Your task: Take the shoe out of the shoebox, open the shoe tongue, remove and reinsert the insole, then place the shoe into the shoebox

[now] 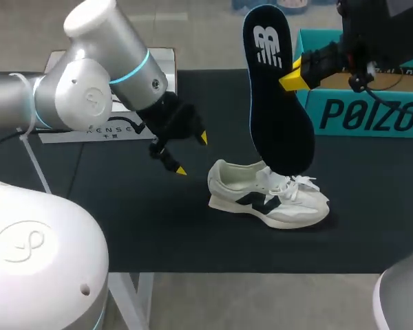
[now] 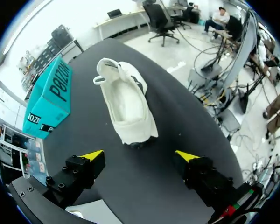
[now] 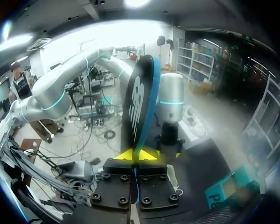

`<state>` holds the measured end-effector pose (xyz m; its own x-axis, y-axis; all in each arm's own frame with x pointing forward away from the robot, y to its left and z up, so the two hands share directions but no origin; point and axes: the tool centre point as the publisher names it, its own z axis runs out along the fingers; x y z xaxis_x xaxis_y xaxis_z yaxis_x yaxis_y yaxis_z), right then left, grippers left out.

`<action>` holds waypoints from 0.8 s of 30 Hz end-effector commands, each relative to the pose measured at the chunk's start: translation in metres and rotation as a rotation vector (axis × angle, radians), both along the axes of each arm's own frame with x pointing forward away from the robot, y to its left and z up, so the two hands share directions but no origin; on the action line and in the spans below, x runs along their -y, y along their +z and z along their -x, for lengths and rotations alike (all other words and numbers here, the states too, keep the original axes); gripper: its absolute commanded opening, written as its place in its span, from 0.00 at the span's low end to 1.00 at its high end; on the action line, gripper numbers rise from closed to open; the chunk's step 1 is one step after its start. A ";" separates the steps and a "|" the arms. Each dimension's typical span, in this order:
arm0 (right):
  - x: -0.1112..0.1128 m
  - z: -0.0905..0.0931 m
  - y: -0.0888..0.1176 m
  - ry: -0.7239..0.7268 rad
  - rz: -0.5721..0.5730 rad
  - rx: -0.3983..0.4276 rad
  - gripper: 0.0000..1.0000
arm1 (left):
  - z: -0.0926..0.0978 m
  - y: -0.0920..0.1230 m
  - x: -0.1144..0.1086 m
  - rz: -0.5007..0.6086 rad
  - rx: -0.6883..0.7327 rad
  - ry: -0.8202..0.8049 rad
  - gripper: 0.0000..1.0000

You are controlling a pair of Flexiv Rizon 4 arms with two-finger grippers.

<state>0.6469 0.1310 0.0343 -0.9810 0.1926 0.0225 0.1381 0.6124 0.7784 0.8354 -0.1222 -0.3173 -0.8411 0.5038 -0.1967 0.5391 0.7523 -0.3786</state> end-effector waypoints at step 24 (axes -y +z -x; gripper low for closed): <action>-0.002 -0.002 0.000 0.002 0.003 -0.002 0.00 | 0.008 0.017 0.013 -0.221 0.116 0.158 1.00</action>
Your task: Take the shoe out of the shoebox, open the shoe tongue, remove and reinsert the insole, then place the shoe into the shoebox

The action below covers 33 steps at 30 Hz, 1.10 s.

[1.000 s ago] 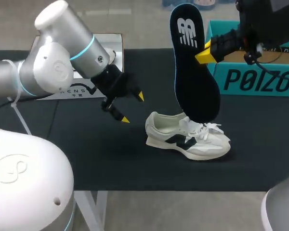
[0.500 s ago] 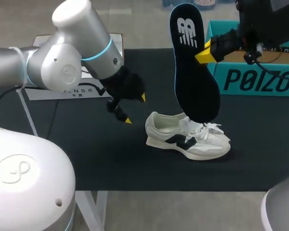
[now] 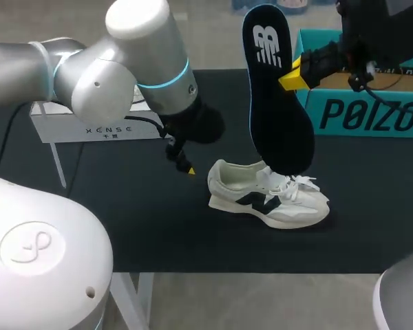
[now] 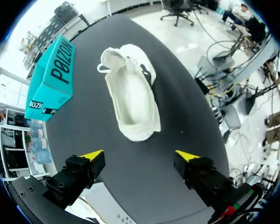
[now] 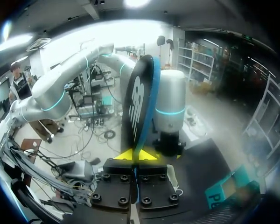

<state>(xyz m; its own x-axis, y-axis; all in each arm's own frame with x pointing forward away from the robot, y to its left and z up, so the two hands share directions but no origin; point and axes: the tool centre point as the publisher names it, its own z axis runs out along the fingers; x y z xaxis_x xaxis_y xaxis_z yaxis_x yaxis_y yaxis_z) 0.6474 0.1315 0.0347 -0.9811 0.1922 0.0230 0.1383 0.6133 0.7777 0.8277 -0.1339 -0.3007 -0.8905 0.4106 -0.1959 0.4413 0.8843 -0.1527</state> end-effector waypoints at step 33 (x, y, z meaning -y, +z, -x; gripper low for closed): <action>0.017 0.021 0.023 -0.047 0.089 -0.004 0.00 | -0.005 0.003 0.022 0.015 0.014 -0.014 1.00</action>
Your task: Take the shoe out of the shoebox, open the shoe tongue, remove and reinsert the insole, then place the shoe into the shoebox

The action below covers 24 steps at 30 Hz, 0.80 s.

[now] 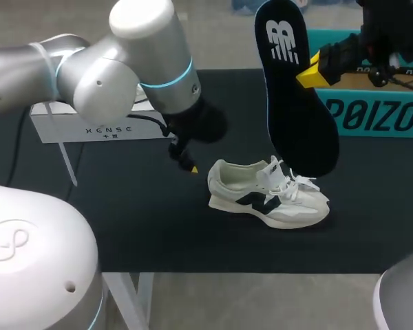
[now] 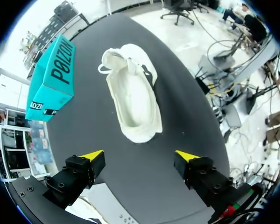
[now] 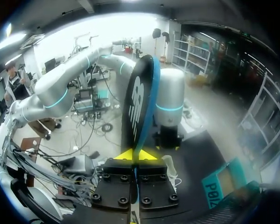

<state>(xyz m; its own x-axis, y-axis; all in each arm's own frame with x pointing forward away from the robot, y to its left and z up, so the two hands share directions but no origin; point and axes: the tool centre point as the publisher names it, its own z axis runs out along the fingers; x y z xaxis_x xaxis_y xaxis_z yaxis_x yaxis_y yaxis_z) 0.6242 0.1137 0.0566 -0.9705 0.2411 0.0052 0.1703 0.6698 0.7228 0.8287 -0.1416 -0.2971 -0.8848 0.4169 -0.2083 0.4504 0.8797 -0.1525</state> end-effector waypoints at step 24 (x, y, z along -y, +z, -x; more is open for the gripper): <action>-0.001 -0.002 0.001 0.001 0.004 -0.003 0.00 | -0.027 -0.053 0.102 0.017 -0.061 0.064 1.00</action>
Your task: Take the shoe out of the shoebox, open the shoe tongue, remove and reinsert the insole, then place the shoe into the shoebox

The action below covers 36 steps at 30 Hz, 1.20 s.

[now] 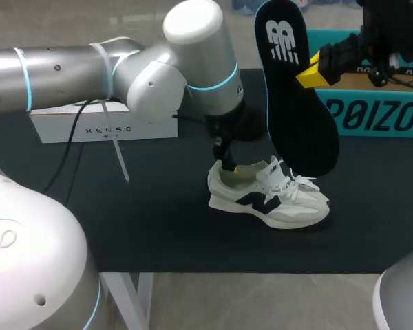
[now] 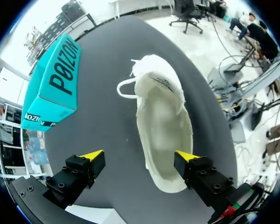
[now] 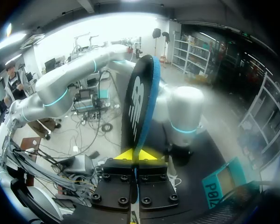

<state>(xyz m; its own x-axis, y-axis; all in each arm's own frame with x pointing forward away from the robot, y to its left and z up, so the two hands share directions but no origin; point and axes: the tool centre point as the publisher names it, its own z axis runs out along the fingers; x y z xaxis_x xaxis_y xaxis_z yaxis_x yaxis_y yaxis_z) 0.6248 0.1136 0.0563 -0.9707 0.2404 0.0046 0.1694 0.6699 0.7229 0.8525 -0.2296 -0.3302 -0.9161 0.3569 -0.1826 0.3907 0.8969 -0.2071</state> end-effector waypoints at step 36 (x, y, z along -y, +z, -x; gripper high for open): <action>-0.001 -0.002 0.001 0.001 0.004 -0.004 0.00 | 0.000 -0.057 0.015 -0.062 -0.080 0.006 0.00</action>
<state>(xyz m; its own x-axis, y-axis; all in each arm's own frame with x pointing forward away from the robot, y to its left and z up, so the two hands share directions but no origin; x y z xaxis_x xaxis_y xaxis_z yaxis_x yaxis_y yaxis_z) 0.6248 0.1137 0.0569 -0.9705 0.2409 0.0054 0.1704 0.6703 0.7223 0.8518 -0.2456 -0.3865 -0.9315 0.3530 -0.0874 0.3632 0.9155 -0.1729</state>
